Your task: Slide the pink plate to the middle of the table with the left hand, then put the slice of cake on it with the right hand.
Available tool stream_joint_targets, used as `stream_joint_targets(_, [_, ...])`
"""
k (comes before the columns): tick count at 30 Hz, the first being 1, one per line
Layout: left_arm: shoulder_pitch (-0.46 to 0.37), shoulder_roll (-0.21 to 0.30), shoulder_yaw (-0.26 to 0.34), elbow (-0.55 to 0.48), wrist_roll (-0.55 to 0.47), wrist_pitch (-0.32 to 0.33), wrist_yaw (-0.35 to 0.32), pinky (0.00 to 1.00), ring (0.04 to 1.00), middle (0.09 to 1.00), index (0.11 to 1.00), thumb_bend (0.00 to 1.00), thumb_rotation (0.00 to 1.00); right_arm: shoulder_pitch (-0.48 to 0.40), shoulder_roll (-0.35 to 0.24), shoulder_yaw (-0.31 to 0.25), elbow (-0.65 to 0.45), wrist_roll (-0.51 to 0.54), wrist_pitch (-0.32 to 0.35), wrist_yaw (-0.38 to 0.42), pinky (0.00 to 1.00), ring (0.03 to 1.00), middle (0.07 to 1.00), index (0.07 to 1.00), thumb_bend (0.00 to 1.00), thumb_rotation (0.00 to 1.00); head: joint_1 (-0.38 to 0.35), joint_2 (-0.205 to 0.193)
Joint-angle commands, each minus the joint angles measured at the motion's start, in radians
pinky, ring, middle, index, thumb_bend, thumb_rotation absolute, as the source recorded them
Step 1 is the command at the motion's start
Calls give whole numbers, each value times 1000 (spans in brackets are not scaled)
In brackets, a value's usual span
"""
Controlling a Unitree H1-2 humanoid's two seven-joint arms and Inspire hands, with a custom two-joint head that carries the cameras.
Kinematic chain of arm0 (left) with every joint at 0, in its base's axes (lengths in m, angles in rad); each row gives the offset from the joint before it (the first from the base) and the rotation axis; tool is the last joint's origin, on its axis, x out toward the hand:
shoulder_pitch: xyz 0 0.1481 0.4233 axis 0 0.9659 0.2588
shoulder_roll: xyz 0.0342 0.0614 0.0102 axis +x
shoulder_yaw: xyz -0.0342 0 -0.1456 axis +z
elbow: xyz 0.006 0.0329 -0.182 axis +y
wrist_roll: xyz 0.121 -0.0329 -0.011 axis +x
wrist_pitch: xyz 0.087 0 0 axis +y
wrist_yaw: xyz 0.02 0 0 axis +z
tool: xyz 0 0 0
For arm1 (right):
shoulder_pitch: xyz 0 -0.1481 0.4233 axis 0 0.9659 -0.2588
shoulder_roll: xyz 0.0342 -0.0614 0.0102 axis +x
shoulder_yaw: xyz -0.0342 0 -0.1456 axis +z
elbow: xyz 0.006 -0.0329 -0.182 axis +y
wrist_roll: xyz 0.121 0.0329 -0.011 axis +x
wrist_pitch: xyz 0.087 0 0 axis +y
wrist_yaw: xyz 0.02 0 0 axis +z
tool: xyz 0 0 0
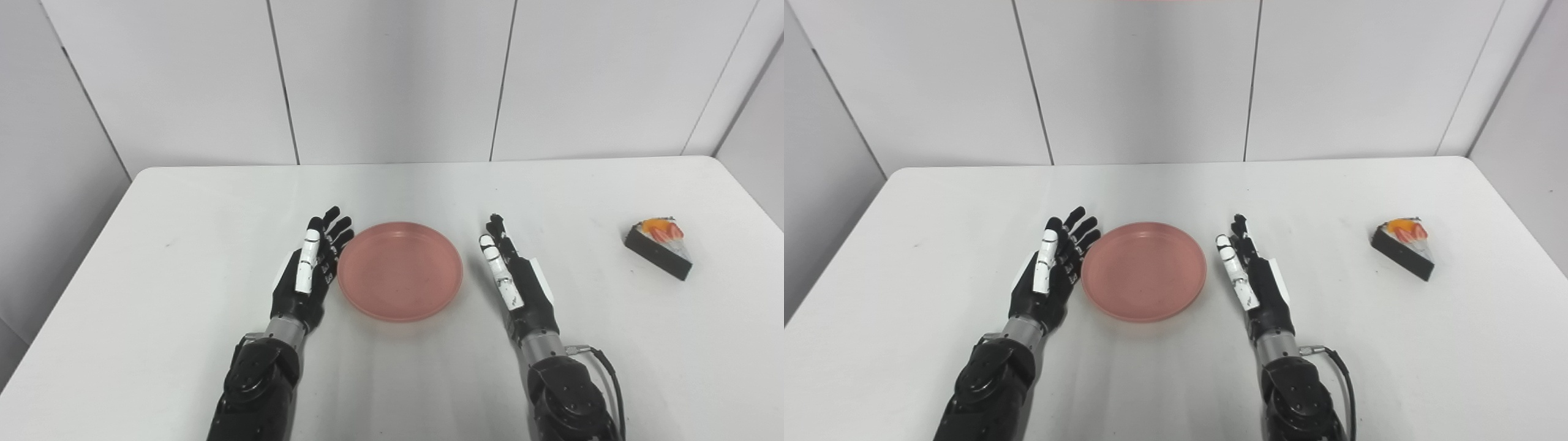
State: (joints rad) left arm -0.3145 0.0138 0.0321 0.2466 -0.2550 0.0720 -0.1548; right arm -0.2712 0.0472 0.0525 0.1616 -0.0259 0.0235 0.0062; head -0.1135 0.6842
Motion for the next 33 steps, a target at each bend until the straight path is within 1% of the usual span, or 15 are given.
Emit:
stream_joint_targets(1, [1, 2, -8, -10, 12, 14, -4, 941, 926, 918, 920, 633, 1000, -45, 10, 5, -29, 0, 0, 1, 1000, 992, 988, 1000, 543, 918, 0, 0])
stream_joint_targets(5, [7, -1, -20, -10, 16, 8, -16, 939, 931, 925, 926, 617, 1000, -48, 5, 6, -21, -1, -6, 5, 1000, 995, 989, 1000, 576, 920, 4, -4])
stream_joint_targets(9, [6, 0, -23, -5, 14, 3, -27, 962, 942, 935, 934, 619, 1000, -48, 4, 7, -18, -1, -11, 6, 1000, 991, 989, 1000, 589, 909, 1, -5])
stream_joint_targets(11, [6, -2, -22, -9, 16, 3, -25, 963, 943, 936, 935, 614, 1000, -46, 4, 8, -21, -5, -8, 4, 1000, 989, 983, 998, 601, 913, 1, -5])
stream_joint_targets(15, [4, -1, -20, -1, 26, 2, -19, 949, 935, 928, 928, 611, 1000, -49, -1, 10, -14, -8, -14, 5, 1000, 988, 984, 1000, 594, 926, -9, -11])
stream_joint_targets(17, [-2, 4, -23, 11, 41, -15, -15, 953, 939, 934, 935, 613, 1000, -52, -4, 9, -6, -15, -29, -1, 1000, 980, 980, 995, 584, 924, -12, -14])
stream_joint_targets(22, [-18, 9, -21, 62, 84, -102, -4, 980, 971, 961, 964, 602, 1000, -64, -7, -18, -12, 2, -41, -16, 996, 965, 971, 987, 574, 919, -27, -20])
stream_joint_targets(24, [-24, 12, -23, 83, 100, -131, -4, 995, 987, 980, 983, 603, 1000, -68, -10, -30, -17, 4, -50, -21, 970, 946, 960, 981, 566, 923, -27, -19])
stream_joint_targets(25, [-27, 11, -23, 90, 104, -141, -5, 998, 991, 984, 988, 603, 1000, -80, -16, -43, -13, 13, -61, -23, 964, 943, 959, 980, 562, 921, -22, -20])
stream_joint_targets(26, [-29, 10, -22, 95, 105, -147, -6, 1000, 997, 993, 995, 600, 1000, -89, -20, -53, -9, 20, -69, -24, 972, 952, 964, 980, 550, 887, -22, -20])
stream_joint_targets(27, [-32, 8, -23, 99, 110, -153, -5, 1000, 999, 998, 999, 598, 1000, -101, -27, -64, -6, 22, -71, -31, 977, 955, 961, 974, 565, 872, -20, -22])
stream_joint_targets(31, [-38, 3, -21, 114, 118, -170, -1, 1000, 1000, 1000, 1000, 602, 1000, -134, -55, -93, -2, -7, -89, -67, 978, 947, 950, 962, 579, 874, -26, -26])
stream_joint_targets(33, [-39, -2, -16, 120, 115, -175, 0, 1000, 1000, 1000, 1000, 604, 1000, -148, -68, -103, 1, -11, -98, -77, 996, 955, 957, 968, 569, 876, -31, -28])
